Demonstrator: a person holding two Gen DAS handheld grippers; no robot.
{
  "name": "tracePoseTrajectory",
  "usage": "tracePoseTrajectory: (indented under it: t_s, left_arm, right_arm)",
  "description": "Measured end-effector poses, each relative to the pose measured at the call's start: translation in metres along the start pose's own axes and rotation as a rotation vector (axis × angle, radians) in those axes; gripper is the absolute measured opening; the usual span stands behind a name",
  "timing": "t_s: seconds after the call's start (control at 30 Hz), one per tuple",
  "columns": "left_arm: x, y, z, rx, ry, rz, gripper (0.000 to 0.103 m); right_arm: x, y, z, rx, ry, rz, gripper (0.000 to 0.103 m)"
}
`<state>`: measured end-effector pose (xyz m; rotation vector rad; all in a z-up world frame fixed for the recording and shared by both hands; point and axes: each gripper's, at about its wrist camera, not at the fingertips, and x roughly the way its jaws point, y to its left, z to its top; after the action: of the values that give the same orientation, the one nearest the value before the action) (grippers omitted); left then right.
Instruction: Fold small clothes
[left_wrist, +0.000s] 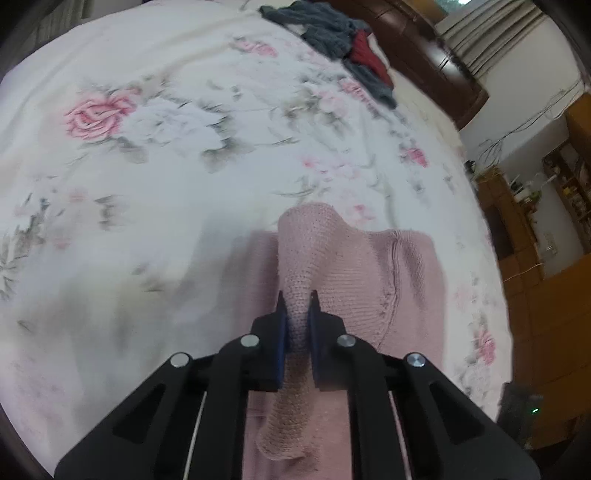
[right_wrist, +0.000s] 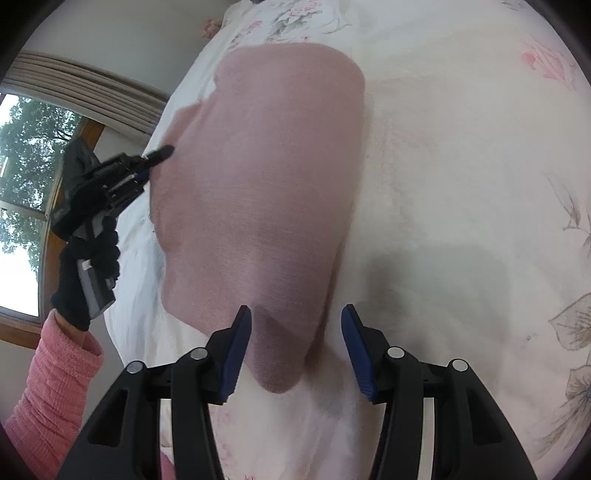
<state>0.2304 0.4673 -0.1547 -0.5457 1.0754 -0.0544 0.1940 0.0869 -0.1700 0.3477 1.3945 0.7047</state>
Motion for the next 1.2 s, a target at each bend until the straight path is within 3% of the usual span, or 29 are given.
tracePoseTrajectory:
  t_s: [0.07, 0.2, 0.33, 0.47, 0.57, 0.73, 0.93, 1.2]
  left_arm:
    - [0.016, 0.007, -0.001, -0.007, 0.045, 0.021, 0.009]
    - [0.030, 0.009, -0.003, -0.026, 0.045, 0.022, 0.012]
    - [0.016, 0.011, -0.006, -0.036, 0.053, 0.010, 0.028]
    - [-0.014, 0.019, -0.016, -0.046, 0.048, -0.099, 0.052]
    - [-0.026, 0.030, -0.028, -0.069, 0.073, -0.164, 0.064]
    - [-0.008, 0.040, -0.041, -0.077, 0.138, -0.169, 0.066]
    - [0.035, 0.035, -0.047, -0.131, 0.220, -0.312, 0.069]
    - [0.063, 0.016, -0.046, -0.076, 0.240, -0.433, 0.078]
  right_arm:
    - [0.002, 0.001, 0.002, 0.002, 0.002, -0.007, 0.052]
    - [0.004, 0.006, 0.003, -0.010, 0.007, -0.027, 0.052]
    - [0.000, 0.010, 0.004, -0.021, 0.004, -0.046, 0.052]
    - [-0.009, 0.007, 0.009, -0.001, -0.026, -0.008, 0.052]
    - [-0.013, 0.005, 0.014, 0.018, -0.050, 0.030, 0.058]
    - [-0.011, -0.001, 0.031, 0.058, -0.074, 0.090, 0.065]
    - [0.000, -0.012, 0.047, 0.079, -0.053, 0.140, 0.070]
    - [0.028, -0.024, 0.064, 0.120, -0.042, 0.214, 0.076]
